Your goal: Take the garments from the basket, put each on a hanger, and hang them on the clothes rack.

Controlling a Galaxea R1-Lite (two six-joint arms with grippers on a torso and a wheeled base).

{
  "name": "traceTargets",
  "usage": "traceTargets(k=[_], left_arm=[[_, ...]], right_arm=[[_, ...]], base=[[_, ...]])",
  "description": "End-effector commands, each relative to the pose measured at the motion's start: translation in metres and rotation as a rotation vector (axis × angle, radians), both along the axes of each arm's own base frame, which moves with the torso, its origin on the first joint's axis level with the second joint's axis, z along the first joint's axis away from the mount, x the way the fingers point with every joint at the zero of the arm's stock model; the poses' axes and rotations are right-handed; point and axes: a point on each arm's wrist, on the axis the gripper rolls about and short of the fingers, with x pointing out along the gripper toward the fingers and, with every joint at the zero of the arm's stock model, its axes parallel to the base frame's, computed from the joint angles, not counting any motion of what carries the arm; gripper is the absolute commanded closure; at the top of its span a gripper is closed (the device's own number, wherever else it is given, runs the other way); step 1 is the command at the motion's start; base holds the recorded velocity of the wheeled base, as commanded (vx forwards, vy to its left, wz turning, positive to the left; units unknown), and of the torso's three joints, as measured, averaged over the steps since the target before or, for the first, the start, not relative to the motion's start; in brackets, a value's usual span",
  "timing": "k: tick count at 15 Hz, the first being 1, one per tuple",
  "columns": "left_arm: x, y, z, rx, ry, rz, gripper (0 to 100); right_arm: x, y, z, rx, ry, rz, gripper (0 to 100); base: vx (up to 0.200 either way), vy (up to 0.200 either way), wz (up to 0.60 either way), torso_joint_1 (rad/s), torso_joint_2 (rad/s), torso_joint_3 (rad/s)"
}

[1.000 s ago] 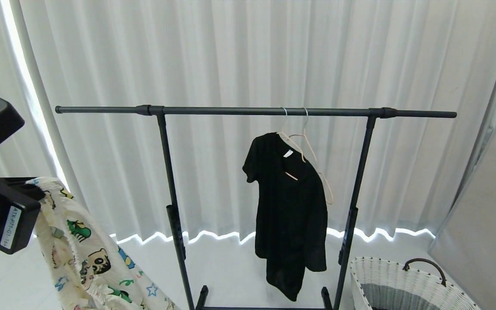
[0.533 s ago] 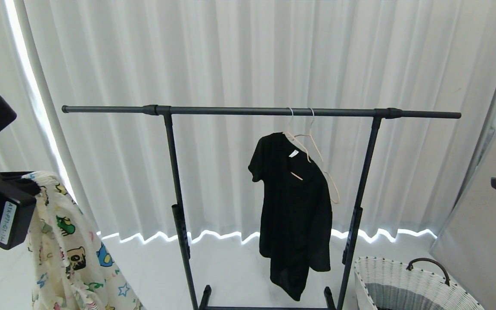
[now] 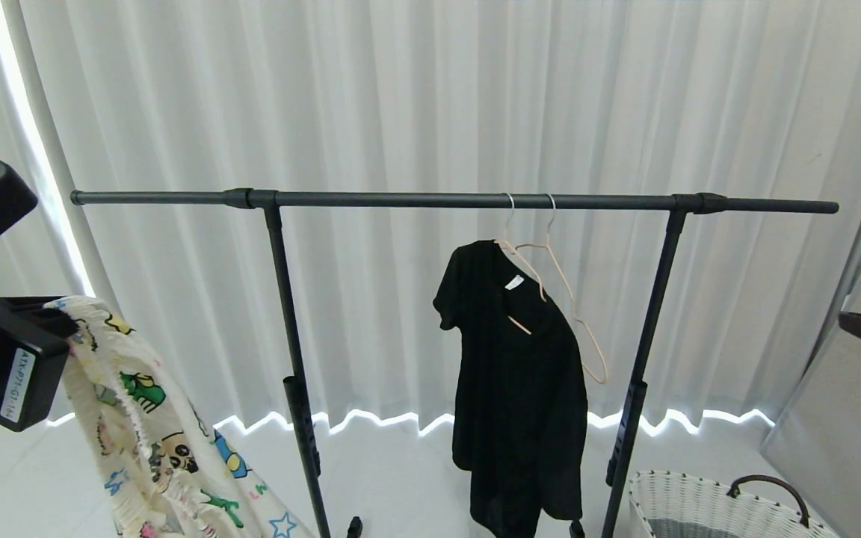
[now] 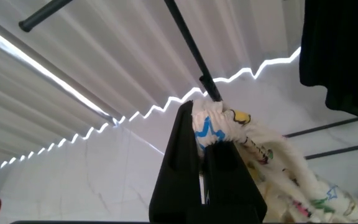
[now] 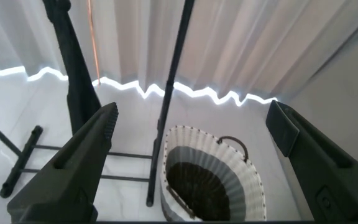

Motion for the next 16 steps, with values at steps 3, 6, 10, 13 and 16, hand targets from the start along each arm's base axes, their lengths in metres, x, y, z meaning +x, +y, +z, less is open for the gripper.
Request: traceTargets(k=[3,6,10,13,16], left_arm=[[0.0,0.0,0.0,0.0,0.0,0.001,100],[0.0,0.0,0.0,0.0,0.0,0.001,100],[0.0,0.0,0.0,-0.002,0.0,0.003,100],[0.0,0.0,0.0,-0.01,-0.013,0.003,100],[0.001,-0.001,0.001,-0.027,-0.046,0.0,100]], right_arm=[[0.004,0.003,-0.002,-0.004,0.015,0.014,0],[0.01,0.006,-0.001,0.009,0.003,0.025,0],[0.028,0.015,-0.004,0.015,0.003,0.026,0],[0.037,0.021,-0.01,0.005,0.027,0.031,0],[0.051,0.029,-0.024,0.003,0.099,0.037,0]], base=[[0.2,0.0,0.0,0.002,0.0,-0.001],[0.2,0.0,0.0,-0.001,0.0,-0.001],[0.2,0.0,0.0,0.011,0.0,0.005],[0.2,0.0,0.0,0.001,0.0,0.004],[0.0,0.0,0.0,0.0,0.0,0.0]])
